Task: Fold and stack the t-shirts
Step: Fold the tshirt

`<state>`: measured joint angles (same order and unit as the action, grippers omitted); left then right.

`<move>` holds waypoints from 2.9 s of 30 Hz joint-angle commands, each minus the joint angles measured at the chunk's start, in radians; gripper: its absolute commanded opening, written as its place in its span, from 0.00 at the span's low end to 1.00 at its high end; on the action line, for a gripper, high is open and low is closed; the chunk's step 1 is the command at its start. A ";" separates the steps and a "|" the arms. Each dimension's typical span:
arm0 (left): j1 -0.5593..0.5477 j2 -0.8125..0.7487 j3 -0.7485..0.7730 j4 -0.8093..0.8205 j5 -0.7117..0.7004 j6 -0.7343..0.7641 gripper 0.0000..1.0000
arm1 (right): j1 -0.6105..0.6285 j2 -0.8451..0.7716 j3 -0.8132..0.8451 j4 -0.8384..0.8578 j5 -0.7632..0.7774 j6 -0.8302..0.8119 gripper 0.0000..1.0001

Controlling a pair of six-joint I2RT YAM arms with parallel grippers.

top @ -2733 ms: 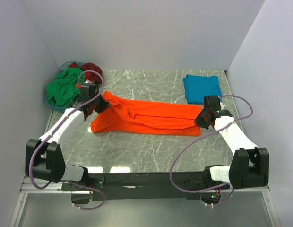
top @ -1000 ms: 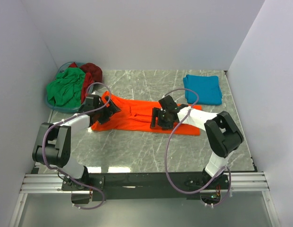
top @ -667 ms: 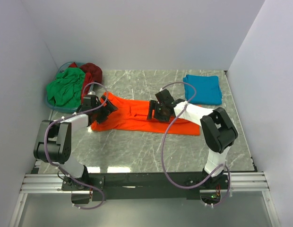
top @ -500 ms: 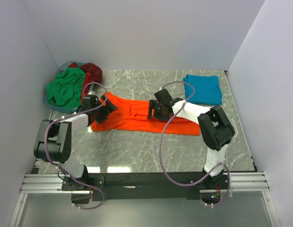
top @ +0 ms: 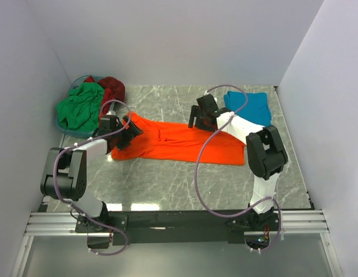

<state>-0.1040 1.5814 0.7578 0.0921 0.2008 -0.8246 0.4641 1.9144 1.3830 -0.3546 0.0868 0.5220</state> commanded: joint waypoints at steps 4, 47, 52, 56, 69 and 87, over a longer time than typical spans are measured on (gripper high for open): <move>0.003 -0.058 0.081 -0.006 0.008 0.013 0.99 | -0.070 -0.129 -0.099 -0.020 0.039 -0.037 0.82; -0.284 1.154 1.532 -0.233 0.083 -0.149 0.99 | 0.602 -0.405 -0.567 -0.007 -0.358 0.148 0.92; -0.283 1.163 1.545 -0.166 0.057 -0.173 0.99 | 0.620 -0.452 -0.572 -0.012 -0.372 0.130 0.92; -0.283 1.105 1.552 -0.134 0.089 -0.186 1.00 | 0.620 -0.514 -0.536 -0.091 -0.248 0.144 0.93; -0.318 0.409 1.113 -0.245 0.026 -0.025 0.99 | 0.480 -0.724 -0.452 -0.208 0.042 0.240 1.00; -0.643 -0.541 -0.084 -0.604 -0.164 -0.264 1.00 | 0.338 -0.974 -0.772 -0.196 -0.011 0.294 0.98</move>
<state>-0.6914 1.1767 0.7120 -0.3962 0.0967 -0.9787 0.8085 0.9764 0.6449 -0.5591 0.1299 0.7799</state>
